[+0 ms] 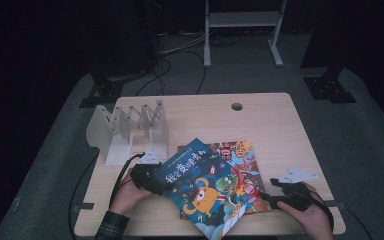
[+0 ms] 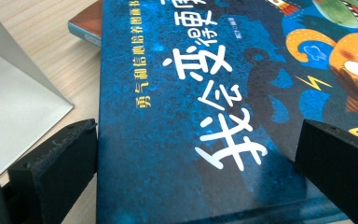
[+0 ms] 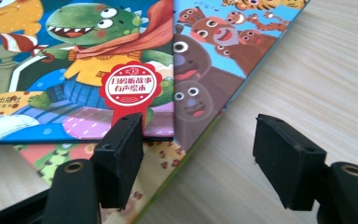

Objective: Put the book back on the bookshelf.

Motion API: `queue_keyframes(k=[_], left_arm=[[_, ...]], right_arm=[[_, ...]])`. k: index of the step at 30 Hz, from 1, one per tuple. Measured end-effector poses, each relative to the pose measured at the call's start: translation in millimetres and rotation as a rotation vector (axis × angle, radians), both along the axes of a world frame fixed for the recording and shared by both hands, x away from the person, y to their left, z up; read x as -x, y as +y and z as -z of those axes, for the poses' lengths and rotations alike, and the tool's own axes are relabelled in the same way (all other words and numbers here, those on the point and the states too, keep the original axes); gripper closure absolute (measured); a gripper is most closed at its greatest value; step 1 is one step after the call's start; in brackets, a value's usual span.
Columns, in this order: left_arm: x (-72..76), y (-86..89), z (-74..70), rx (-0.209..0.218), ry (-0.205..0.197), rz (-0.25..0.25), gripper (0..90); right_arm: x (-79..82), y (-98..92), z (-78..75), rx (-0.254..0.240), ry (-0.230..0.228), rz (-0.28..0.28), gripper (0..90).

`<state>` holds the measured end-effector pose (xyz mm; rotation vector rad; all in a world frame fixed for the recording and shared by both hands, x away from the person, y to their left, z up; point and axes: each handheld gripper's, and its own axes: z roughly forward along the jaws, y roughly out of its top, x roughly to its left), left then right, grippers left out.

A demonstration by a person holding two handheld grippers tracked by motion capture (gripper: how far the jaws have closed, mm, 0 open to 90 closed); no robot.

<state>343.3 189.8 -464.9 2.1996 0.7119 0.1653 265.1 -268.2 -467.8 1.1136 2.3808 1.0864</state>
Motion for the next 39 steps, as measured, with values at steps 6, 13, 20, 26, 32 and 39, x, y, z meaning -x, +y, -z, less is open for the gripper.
queue_keyframes(k=[6,13,20,26,32,39], left_arm=[[1.3,-0.2,-0.2,-0.004,0.002,0.002,0.0],[5.7,0.6,-0.3,-0.003,0.006,0.004,0.0],[8.6,1.6,-0.1,0.000,0.013,0.014,0.0],[11.4,1.3,-1.1,-0.009,0.015,0.028,0.0],[14.2,0.8,-1.8,-0.015,0.016,0.043,0.0],[17.2,1.0,-2.0,-0.018,0.019,0.059,0.0]], right_arm=[[-6.2,-1.4,0.3,-0.001,-0.001,0.006,32.7],[-14.3,-2.5,-0.5,0.009,0.000,0.015,33.0],[-23.6,-4.3,-0.3,0.004,0.005,0.027,33.2],[-32.5,-5.1,-0.7,0.013,0.002,0.038,34.0],[-42.7,-5.0,-1.7,0.024,0.003,0.048,34.4],[-55.6,-6.0,-2.0,0.028,0.007,0.063,34.2]])
